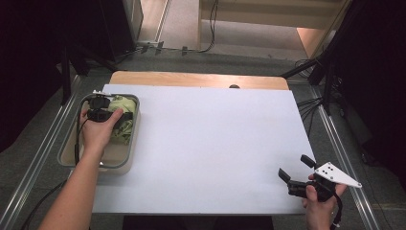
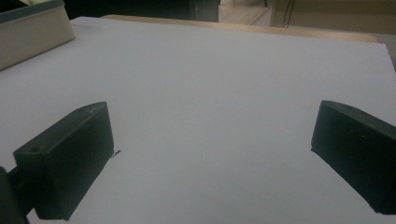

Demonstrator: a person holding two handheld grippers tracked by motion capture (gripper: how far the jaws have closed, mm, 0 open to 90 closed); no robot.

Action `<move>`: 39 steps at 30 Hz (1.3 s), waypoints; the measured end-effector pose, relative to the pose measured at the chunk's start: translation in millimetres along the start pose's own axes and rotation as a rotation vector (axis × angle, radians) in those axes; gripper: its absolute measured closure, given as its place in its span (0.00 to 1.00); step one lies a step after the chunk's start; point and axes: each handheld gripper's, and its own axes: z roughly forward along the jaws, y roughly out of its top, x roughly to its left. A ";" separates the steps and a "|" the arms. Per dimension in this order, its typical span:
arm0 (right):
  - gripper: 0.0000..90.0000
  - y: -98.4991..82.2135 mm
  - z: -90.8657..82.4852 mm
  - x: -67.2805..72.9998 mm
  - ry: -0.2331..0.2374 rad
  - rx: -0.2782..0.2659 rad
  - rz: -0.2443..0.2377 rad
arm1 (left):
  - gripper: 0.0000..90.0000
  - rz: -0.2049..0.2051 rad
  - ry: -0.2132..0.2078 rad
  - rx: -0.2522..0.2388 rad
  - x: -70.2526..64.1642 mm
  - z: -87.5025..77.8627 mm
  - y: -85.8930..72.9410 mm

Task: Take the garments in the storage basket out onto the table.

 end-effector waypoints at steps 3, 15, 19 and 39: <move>0.00 -0.2 0.2 -0.2 0.000 0.001 0.002 | 0.00 -0.010 0.001 0.022 1.9 3.7 -0.4; 0.00 -0.3 1.2 1.3 0.005 0.007 -0.003 | 0.00 0.086 0.077 0.123 -8.2 18.4 -3.4; 0.00 -0.6 1.8 1.7 0.008 0.010 -0.008 | 0.00 0.088 0.089 0.132 -6.9 20.1 -4.4; 0.00 -2.9 -0.3 -0.4 -0.006 0.016 -0.001 | 0.46 0.111 0.068 0.149 7.1 1.4 -7.6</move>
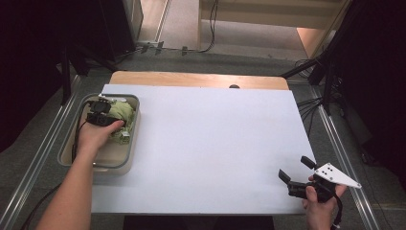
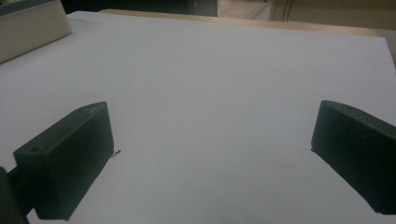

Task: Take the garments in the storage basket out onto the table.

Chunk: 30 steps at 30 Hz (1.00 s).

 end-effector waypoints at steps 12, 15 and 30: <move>0.00 -0.2 5.8 0.9 0.006 0.011 0.009 | 0.14 -0.068 -0.047 0.001 -0.6 -25.0 -12.3; 0.00 0.8 6.8 3.6 0.007 0.014 0.000 | 0.00 -0.076 -0.041 0.044 -3.3 -14.2 -8.1; 0.00 -0.7 5.2 0.7 0.005 0.013 0.003 | 0.23 0.047 0.053 0.090 -12.3 0.3 -11.7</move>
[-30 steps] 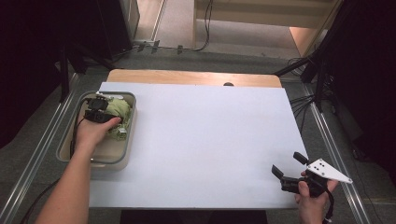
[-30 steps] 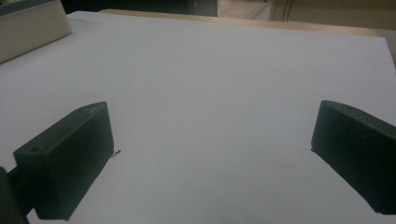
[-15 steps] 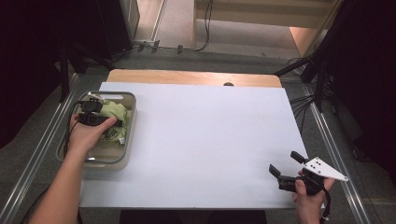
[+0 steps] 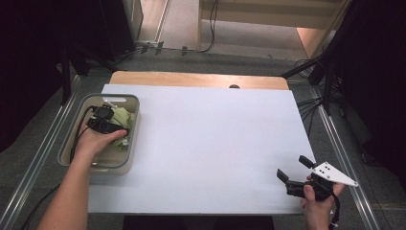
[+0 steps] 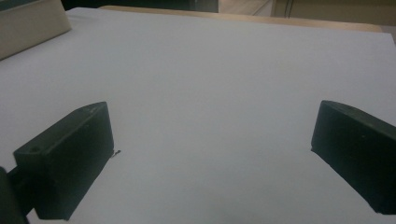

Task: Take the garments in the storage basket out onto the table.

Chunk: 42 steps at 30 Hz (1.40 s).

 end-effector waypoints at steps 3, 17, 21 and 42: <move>0.00 0.6 0.3 1.6 0.001 0.000 -0.008 | 0.39 0.003 -0.015 -0.032 3.3 -2.8 -3.0; 0.00 0.1 -0.6 -0.6 -0.002 -0.002 -0.002 | 0.61 -0.013 -0.043 -0.077 10.5 -10.8 -4.3; 0.00 0.1 -1.0 -1.0 -0.006 -0.004 0.001 | 0.61 -0.044 -0.053 -0.127 13.8 -15.7 -5.5; 0.00 1.1 -1.3 0.5 -0.005 -0.013 0.002 | 0.62 -0.096 -0.067 -0.394 17.7 -45.1 -13.7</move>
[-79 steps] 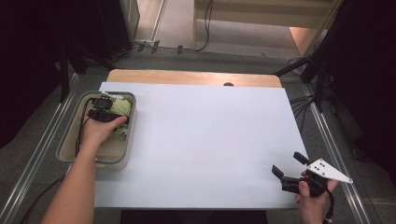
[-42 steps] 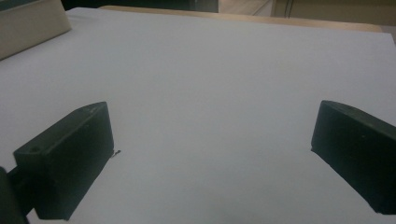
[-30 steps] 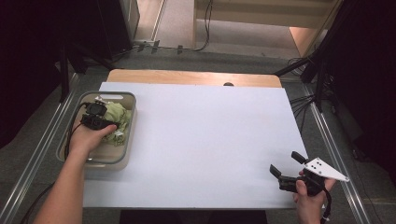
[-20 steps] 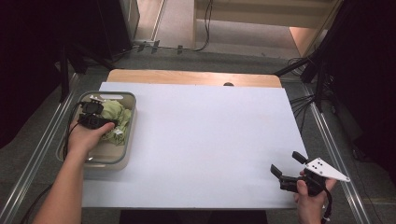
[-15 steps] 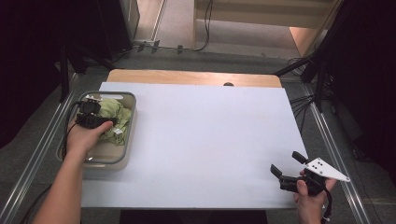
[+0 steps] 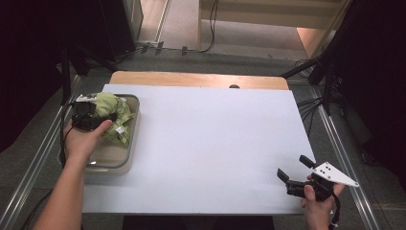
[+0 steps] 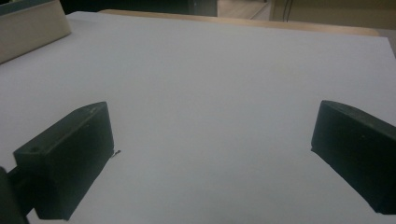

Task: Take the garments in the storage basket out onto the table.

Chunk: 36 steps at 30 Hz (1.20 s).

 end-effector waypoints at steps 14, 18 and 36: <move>0.00 1.6 -2.2 -4.0 0.011 -0.020 0.029 | 0.62 -0.017 0.018 -0.192 -4.2 -20.5 0.7; 0.00 1.5 -2.9 -4.6 0.009 -0.021 0.036 | 0.62 -0.019 0.014 -0.240 -7.4 -26.4 1.4; 0.00 1.4 -2.7 -5.6 0.011 -0.024 0.038 | 0.61 0.008 -0.007 -0.368 -21.3 -47.8 10.9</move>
